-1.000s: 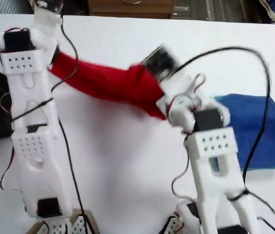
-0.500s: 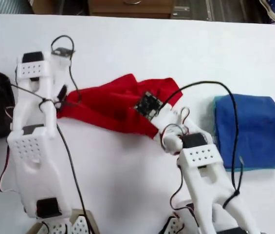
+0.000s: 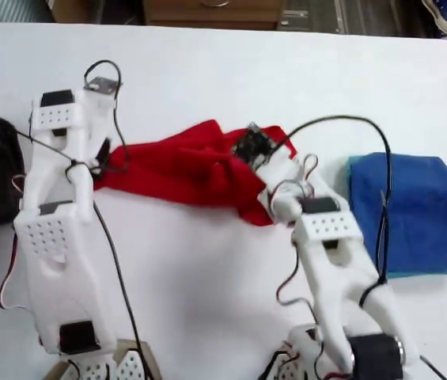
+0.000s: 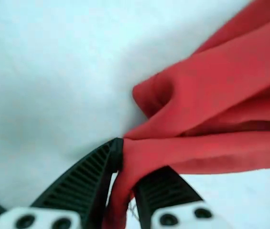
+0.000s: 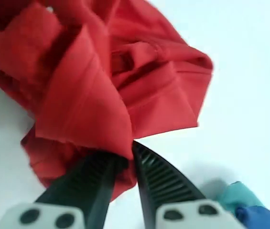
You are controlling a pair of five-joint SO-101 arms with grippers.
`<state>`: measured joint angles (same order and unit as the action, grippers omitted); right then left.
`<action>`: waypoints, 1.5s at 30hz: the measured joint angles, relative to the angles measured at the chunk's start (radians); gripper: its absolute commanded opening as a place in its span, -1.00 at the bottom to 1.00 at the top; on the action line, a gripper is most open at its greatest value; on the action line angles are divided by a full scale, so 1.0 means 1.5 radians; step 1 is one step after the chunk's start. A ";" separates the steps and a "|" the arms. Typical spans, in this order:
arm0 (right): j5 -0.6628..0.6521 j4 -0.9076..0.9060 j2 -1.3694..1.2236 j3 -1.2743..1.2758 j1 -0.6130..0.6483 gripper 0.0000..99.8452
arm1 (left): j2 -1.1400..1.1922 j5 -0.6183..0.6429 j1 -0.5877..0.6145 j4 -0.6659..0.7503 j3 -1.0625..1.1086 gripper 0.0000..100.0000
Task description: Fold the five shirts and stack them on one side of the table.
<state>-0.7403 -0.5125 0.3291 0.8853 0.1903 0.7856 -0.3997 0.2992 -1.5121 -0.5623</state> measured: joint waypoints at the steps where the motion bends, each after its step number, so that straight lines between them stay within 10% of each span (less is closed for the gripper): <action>1: 0.000 -0.005 -0.014 -0.017 -0.001 -0.85 | 0.000 0.000 0.000 0.003 0.000 -0.96; 6: 0.000 -0.135 -0.028 -0.097 0.003 -0.57 | 0.000 0.000 0.000 0.005 0.000 -0.96; 26: -0.042 -0.482 0.045 -0.208 0.159 -0.61 | 0.001 0.000 0.000 0.005 0.000 -0.96; 45: -0.019 -0.368 0.049 -0.102 0.280 -0.61 | 0.001 0.000 0.000 0.005 0.000 -0.96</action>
<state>-0.7695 -1.0648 0.4028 0.7319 0.6107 0.7871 -0.3997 0.2992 -1.5044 -0.5623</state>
